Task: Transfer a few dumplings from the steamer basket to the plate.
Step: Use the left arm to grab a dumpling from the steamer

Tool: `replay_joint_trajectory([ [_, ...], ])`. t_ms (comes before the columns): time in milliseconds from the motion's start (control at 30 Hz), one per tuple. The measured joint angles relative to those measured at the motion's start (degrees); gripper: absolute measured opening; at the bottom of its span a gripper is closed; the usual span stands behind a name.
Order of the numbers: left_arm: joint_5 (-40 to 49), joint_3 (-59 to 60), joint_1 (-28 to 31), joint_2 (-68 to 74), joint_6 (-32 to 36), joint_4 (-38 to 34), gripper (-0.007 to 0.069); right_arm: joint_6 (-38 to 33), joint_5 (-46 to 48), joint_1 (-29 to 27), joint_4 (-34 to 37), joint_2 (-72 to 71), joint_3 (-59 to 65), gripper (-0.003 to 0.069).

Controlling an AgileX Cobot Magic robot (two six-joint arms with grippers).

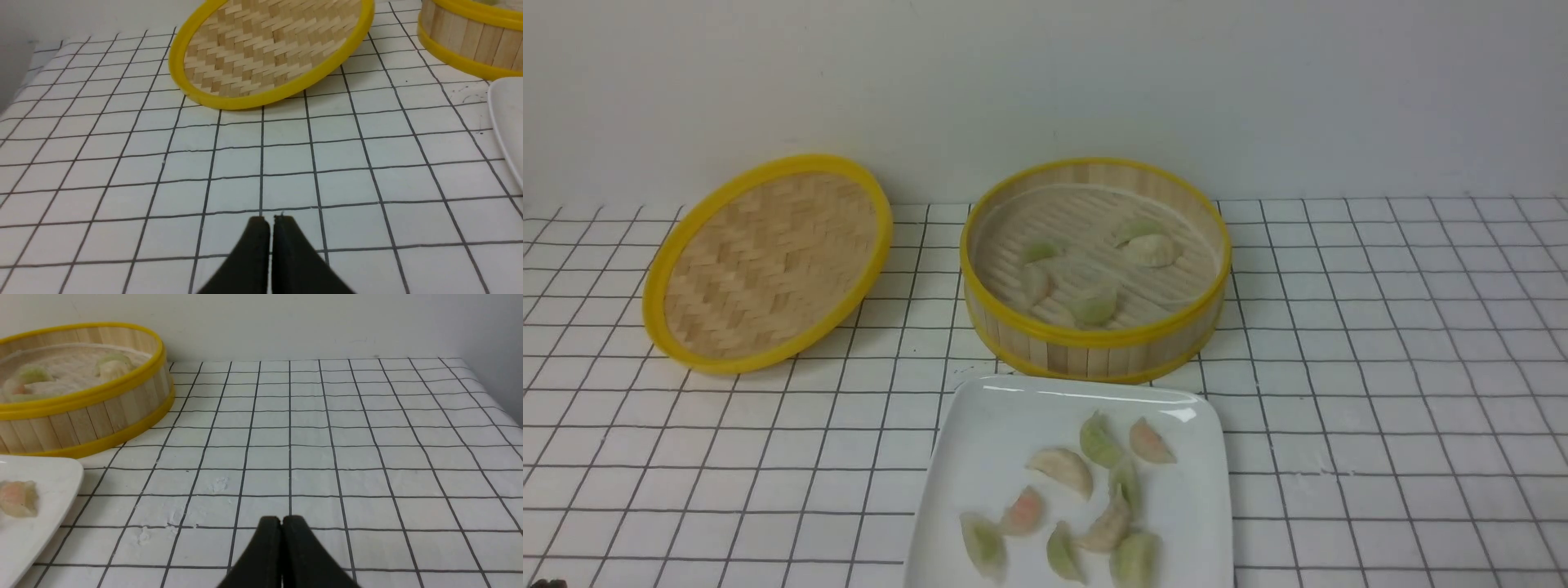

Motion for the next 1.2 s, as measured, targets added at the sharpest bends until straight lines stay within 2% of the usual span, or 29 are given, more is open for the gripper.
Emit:
replay_joint_trajectory([
  [167, -0.5, 0.0, 0.0, 0.0, 0.7, 2.5, -0.0006, 0.0, 0.0, 0.0, 0.0, 0.0, 0.0, -0.0010],
  [267, -7.8, 0.2, 0.0, 0.0, -1.1, 2.7, -0.0006, 1.0, -2.0, 0.0, 1.9, 0.0, 0.2, -0.0010],
  [300, -12.8, 0.2, 0.0, 0.0, -4.2, 1.2, -0.0006, 3.1, -4.9, 0.0, 5.9, 0.0, 0.6, -0.0010],
  [333, -14.6, 0.2, 0.0, 0.0, -4.7, 0.6, -0.0006, 3.5, -5.4, 0.0, 5.9, 0.0, 0.6, -0.0010],
  [433, -27.4, 0.2, 0.0, 0.0, -12.4, -3.6, -0.0006, 12.3, -14.5, 0.0, 21.1, 0.0, 0.7, -0.0010],
  [500, -33.1, 0.2, 0.0, 0.0, -15.6, -4.5, -0.0006, 15.8, -18.4, 0.0, 27.6, 0.0, 0.7, -0.0010],
  [567, -38.5, 0.2, 0.0, 0.0, -17.3, -4.8, -0.0006, 17.3, -21.7, 0.0, 34.1, 0.0, 0.7, -0.0010],
  [667, -45.0, 0.2, 0.0, 0.0, -17.8, -5.0, -0.0006, 17.1, -23.2, 0.0, 37.9, 0.0, 0.7, -0.0010],
  [767, -51.0, 0.2, 0.0, 0.0, -18.1, -5.1, -0.0006, 16.9, -23.9, 0.0, 38.8, 0.0, 0.7, -0.0010],
  [967, -54.5, 0.2, 0.0, 0.0, -18.2, -5.2, -0.0006, 16.1, -23.2, 0.0, 36.8, 0.0, -0.9, -0.0010],
  [1200, -55.7, 0.2, 0.0, 0.0, -18.0, -5.8, -0.0006, 5.6, -9.1, 0.0, 30.1, 11.2, -21.4, -0.0010],
])
